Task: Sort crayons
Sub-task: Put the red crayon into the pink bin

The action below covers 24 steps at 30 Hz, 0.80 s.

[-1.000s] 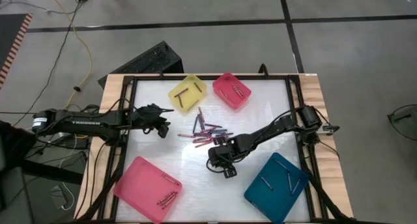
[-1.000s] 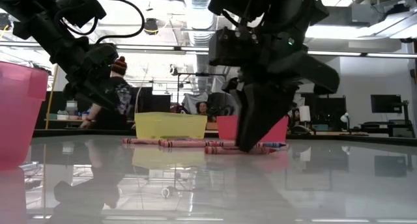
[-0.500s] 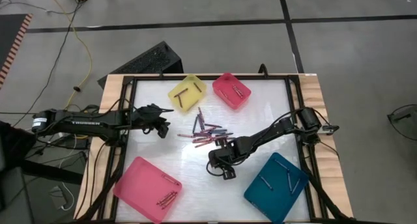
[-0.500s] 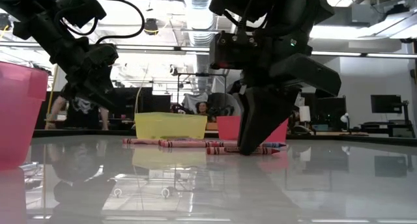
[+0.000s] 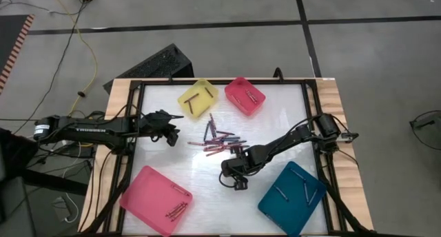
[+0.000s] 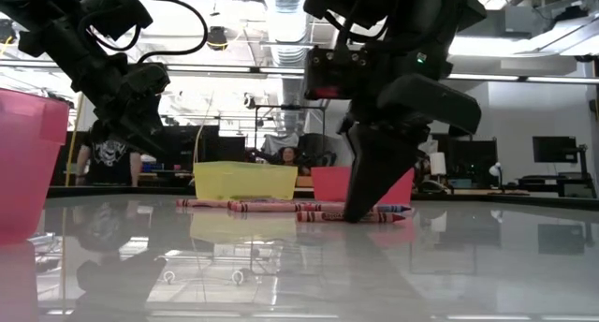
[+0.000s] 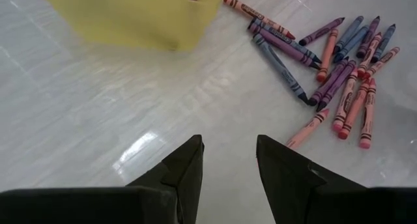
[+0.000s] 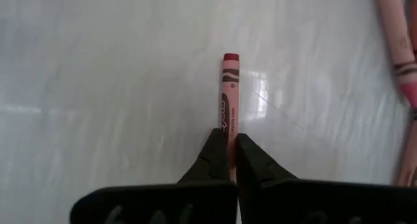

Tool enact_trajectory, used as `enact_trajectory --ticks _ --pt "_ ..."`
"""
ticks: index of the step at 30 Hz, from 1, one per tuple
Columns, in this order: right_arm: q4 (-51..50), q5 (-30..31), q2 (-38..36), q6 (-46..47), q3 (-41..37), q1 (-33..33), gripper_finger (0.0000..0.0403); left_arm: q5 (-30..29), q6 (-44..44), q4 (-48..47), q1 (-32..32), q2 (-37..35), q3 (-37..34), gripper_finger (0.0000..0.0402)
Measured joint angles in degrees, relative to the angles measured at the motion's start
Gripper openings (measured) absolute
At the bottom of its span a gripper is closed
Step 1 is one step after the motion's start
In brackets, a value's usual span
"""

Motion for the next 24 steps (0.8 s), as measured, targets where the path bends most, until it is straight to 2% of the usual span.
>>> enact_trajectory --ticks 6,12,16,24 --pt "0.8 0.2 0.1 5.7 0.6 0.0 0.0004 0.3 0.0 0.0 0.0 0.0 0.0 0.0133" --pt "-0.4 1.6 0.4 5.9 5.2 -0.7 0.0003 0.4 0.0 0.0 0.0 0.0 0.0 0.0133" --pt "2.1 4.3 0.5 5.6 8.1 -2.0 0.0002 0.4 0.2 0.0 0.0 0.0 0.0 0.0133" --pt "12.2 3.6 0.4 4.3 11.1 -4.1 0.0002 2.0 0.2 0.0 0.0 0.0 0.0 0.0133"
